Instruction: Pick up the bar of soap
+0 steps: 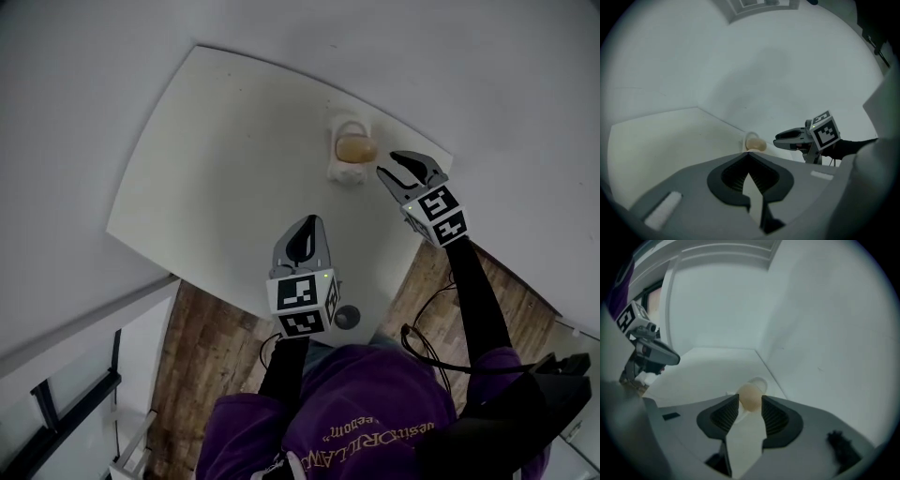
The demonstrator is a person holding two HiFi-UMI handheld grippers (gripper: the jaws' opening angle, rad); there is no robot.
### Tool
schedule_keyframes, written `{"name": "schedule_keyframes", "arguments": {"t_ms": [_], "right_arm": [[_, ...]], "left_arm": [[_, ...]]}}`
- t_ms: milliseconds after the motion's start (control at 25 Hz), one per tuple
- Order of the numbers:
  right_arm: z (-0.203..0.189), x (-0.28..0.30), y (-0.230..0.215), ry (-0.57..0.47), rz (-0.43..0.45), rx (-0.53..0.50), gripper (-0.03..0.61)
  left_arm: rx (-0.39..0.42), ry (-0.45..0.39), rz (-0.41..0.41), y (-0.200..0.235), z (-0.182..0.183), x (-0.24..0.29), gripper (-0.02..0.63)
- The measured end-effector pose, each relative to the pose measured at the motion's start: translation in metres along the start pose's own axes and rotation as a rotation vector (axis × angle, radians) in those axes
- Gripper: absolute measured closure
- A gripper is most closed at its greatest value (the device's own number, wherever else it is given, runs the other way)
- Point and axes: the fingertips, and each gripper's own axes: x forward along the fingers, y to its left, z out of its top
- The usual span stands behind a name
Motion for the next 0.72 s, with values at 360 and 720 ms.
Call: {"name": "schedule_keyframes", "arguments": {"t_ms": [360,720], "right_arm": [[-0.011,0.046,0.000,0.210,0.144,-0.480,0.342],[-0.029,0.077,0.010,0.400,0.233,-0.941,0.324]], "left_arm": [[-0.018,0.007,0.012,0.007,-0.002,0.004,0.606],[-0.047,-0.029,0.030,0.021,0.000,0.003,0.606]]}}
